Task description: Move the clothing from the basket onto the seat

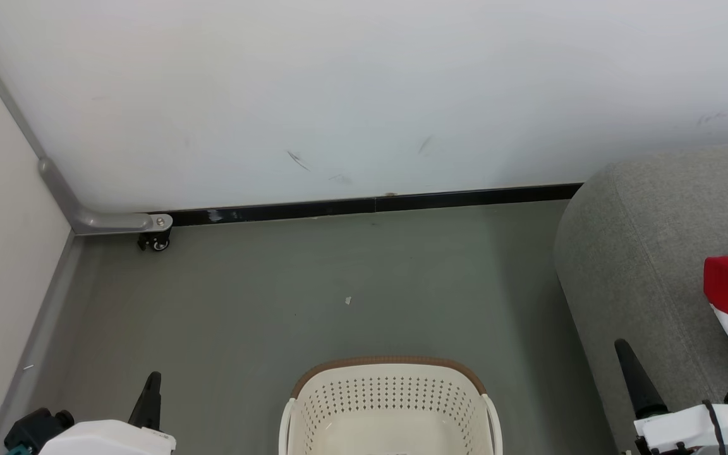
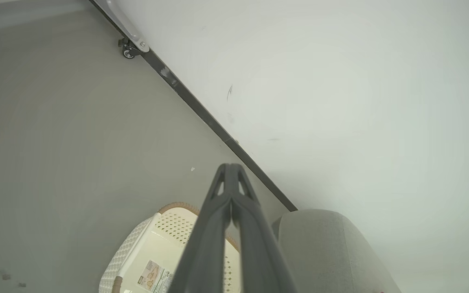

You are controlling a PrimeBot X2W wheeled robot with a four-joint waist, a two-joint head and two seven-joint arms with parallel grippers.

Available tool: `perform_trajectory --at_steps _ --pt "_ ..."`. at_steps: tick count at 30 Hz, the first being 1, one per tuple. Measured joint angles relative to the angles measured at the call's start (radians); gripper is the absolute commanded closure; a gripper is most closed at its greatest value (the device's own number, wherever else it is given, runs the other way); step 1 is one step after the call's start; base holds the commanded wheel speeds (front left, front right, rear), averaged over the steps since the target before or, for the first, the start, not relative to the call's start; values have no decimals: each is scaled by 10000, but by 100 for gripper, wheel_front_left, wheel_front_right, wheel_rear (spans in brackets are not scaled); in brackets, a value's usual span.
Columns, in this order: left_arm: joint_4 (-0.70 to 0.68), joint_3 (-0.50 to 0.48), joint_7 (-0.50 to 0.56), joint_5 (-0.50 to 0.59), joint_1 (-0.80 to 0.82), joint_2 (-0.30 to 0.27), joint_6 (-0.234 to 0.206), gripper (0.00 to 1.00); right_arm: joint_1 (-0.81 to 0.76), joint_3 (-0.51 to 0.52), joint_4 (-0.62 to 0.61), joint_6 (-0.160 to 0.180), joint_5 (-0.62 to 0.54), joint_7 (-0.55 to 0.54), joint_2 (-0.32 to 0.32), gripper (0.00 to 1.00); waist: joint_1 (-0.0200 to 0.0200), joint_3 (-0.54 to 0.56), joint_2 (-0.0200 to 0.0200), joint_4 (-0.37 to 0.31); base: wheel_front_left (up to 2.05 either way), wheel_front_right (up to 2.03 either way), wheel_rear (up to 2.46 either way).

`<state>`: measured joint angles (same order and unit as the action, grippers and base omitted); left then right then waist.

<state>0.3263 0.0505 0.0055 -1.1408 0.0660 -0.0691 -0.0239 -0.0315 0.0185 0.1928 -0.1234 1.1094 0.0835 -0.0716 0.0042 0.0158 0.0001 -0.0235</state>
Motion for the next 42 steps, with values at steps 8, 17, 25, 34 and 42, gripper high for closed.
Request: perform_trajectory --at_steps 8,17,25,34,42 --pt "-73 -284 213 -947 9 63 332 100 245 12 127 0 1264 -234 -77 100 -26 -74 0 53 0 0 0" --pt "-169 -629 506 -2073 44 132 667 100 398 21 276 0 2667 -445 -198 100 -32 -123 0 111 0 0 0" --pt "-228 -932 740 -3106 45 270 995 100 545 31 437 0 3917 -683 -236 100 -35 -150 0 164 0 0 0" --pt "-313 -1277 1028 -4213 52 334 1336 100 718 42 535 0 5340 -936 -290 100 -35 -176 0 224 0 0 0" --pt "-343 -1392 1091 -4533 55 355 1469 100 825 56 627 0 5806 -1014 -337 100 -36 -182 0 238 0 0 0"
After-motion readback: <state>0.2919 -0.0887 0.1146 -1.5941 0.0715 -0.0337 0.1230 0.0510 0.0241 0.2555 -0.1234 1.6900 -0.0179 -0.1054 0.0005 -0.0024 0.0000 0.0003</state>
